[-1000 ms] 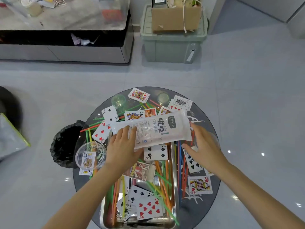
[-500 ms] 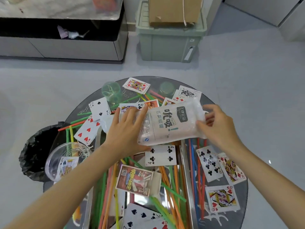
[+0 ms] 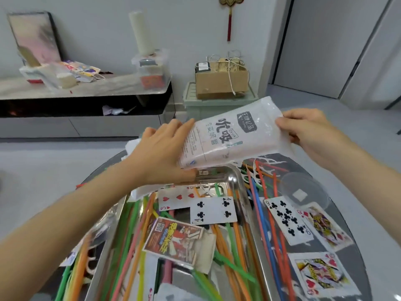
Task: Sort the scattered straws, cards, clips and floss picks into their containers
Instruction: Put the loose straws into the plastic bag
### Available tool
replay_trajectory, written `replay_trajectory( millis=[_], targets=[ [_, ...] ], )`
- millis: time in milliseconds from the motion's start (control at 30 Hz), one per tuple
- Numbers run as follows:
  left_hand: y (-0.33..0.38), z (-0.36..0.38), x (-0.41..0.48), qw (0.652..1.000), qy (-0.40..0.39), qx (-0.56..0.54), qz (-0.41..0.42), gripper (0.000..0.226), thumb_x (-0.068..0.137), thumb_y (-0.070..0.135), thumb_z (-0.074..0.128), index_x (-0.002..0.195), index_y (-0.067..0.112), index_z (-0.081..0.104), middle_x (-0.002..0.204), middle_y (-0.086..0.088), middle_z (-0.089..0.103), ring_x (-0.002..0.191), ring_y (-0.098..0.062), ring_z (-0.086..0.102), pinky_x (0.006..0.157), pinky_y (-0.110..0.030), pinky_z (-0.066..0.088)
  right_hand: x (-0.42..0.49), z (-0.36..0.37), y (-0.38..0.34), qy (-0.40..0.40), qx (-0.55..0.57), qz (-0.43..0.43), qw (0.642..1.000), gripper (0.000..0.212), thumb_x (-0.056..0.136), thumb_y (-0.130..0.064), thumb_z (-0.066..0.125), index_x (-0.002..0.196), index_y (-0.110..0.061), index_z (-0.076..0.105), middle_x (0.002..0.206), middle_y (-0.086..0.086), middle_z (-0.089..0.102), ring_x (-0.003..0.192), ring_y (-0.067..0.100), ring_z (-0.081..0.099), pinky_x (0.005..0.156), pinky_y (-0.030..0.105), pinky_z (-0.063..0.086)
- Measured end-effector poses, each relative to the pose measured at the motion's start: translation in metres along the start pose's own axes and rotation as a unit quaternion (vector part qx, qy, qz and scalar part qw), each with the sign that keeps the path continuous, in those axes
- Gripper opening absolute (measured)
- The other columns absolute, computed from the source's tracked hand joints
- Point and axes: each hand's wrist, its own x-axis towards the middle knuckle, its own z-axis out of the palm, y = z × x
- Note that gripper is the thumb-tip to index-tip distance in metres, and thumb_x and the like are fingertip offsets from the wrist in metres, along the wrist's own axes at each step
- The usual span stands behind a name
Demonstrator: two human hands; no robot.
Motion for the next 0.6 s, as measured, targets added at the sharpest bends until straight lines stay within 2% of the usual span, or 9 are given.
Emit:
replay_trajectory(
  millis=[100,233,300,367,467,533,600],
  targets=[
    [0.017,-0.014,-0.021,1.000,0.020,0.002,-0.011,0.112,0.065,0.076,0.048,0.151,0.019,0.006,0.135,-0.002,0.035,0.123,-0.022,0.037,0.100,-0.040,0.027,-0.037,0.005,-0.023,0.025,0.010,-0.010,1.000,0.024,0.092,-0.008,0.054,0.072,-0.016,0.062,0.070,-0.002,0.060,0.064,0.012,0.052,0.064,0.026,0.042],
    [0.033,-0.038,-0.048,0.998,0.050,0.017,-0.015,0.113,0.070,0.075,0.056,0.152,0.020,0.001,0.142,-0.006,0.032,0.131,-0.024,0.031,0.109,-0.050,0.020,-0.092,0.016,-0.052,0.028,0.009,-0.008,1.000,0.019,0.093,-0.011,0.053,0.077,-0.015,0.062,0.087,0.006,0.064,0.080,0.020,0.058,0.079,0.037,0.049],
    [0.038,-0.051,-0.064,0.997,0.064,0.019,-0.023,0.117,0.068,0.074,0.058,0.152,0.022,-0.003,0.146,-0.008,0.030,0.135,-0.025,0.028,0.112,-0.058,0.016,-0.118,0.020,-0.066,0.029,0.011,-0.025,0.999,0.020,0.093,-0.012,0.053,0.076,-0.015,0.062,0.086,0.004,0.064,0.079,0.018,0.059,0.077,0.036,0.049],
    [0.044,-0.067,-0.085,0.998,0.064,0.009,-0.026,0.125,0.062,0.079,0.059,0.150,0.028,-0.015,0.146,-0.007,0.027,0.136,-0.024,0.026,0.112,-0.062,0.013,-0.143,0.024,-0.079,0.024,0.007,-0.039,0.999,0.021,0.094,-0.012,0.052,0.075,-0.018,0.061,0.081,0.002,0.063,0.073,0.015,0.057,0.071,0.032,0.047],
    [0.051,-0.079,-0.114,0.998,0.059,-0.012,-0.008,0.130,0.053,0.091,0.048,0.140,0.036,-0.032,0.145,-0.003,0.025,0.136,-0.021,0.025,0.112,-0.063,0.011,-0.173,0.032,-0.090,-0.032,-0.011,-0.055,0.998,0.019,0.095,-0.013,0.052,0.078,-0.019,0.057,0.078,0.000,0.062,0.063,0.009,0.057,0.060,0.025,0.047],
    [0.054,-0.088,-0.137,0.997,0.067,-0.037,-0.002,0.130,0.051,0.094,0.041,0.140,0.035,-0.031,0.143,-0.001,0.026,0.133,-0.020,0.028,0.112,-0.062,0.013,-0.195,0.043,-0.098,-0.099,0.010,-0.062,0.993,0.019,0.094,-0.012,0.054,0.077,-0.020,0.055,0.071,-0.001,0.061,0.053,0.004,0.054,0.052,0.019,0.043],
    [0.059,-0.092,-0.153,0.994,0.084,-0.076,0.000,0.129,0.051,0.092,0.041,0.143,0.030,-0.025,0.139,-0.001,0.030,0.129,-0.021,0.032,0.112,-0.059,0.018,-0.211,0.056,-0.103,-0.171,0.043,-0.068,0.982,0.020,0.095,-0.012,0.055,0.077,-0.021,0.054,0.070,-0.002,0.063,0.054,0.006,0.056,0.051,0.018,0.044]
  ],
)
